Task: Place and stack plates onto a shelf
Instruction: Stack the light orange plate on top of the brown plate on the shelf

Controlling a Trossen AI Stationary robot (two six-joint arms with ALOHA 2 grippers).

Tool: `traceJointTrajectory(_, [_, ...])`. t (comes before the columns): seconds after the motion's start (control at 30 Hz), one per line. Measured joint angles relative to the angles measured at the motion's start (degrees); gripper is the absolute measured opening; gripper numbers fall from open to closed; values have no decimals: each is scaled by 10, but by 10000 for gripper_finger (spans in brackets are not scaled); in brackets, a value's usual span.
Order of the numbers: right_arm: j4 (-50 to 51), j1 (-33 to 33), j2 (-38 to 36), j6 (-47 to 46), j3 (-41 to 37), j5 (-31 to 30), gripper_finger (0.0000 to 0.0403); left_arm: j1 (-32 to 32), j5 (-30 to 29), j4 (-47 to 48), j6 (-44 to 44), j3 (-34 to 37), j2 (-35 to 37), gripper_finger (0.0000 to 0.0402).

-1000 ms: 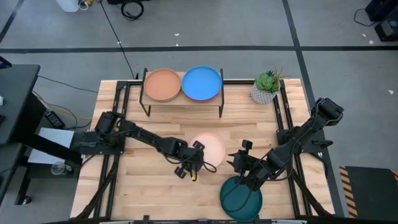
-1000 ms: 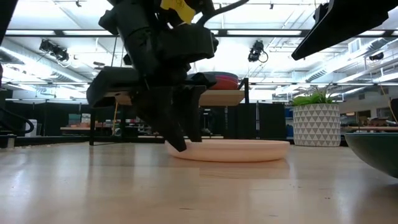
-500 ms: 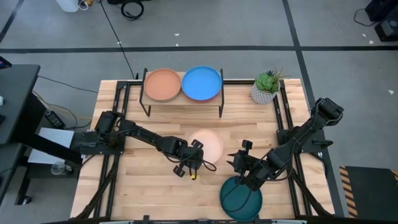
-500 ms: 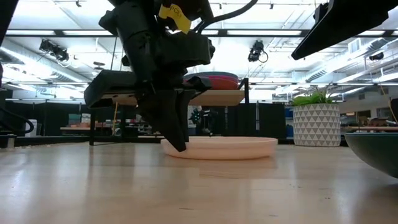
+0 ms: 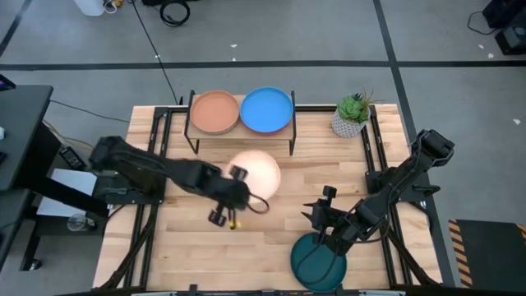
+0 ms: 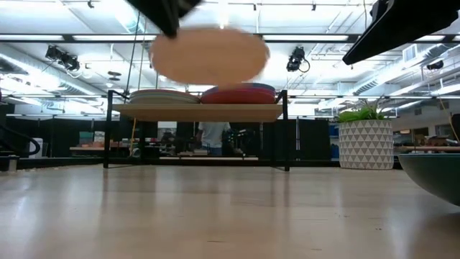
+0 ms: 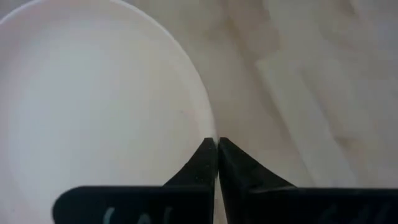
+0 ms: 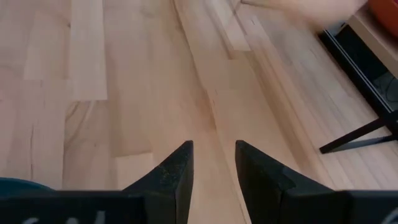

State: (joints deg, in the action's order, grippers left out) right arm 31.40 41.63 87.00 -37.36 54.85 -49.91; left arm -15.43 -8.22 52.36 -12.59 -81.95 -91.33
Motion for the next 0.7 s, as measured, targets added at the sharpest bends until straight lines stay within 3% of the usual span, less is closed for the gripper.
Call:
traceJointTrajectory(0.17, [0, 0, 0, 0, 0, 0, 123, 58, -82, 47, 17, -4, 85, 10])
traceJointTrajectory(0.37, [0, 0, 0, 0, 0, 0, 123, 210, -85, 69, -15, 18, 129, 10])
traceJointTrajectory(0.7, [-1, 0, 0, 3, 0, 0, 123, 443, 62, 61, -103, 19, 96, 10])
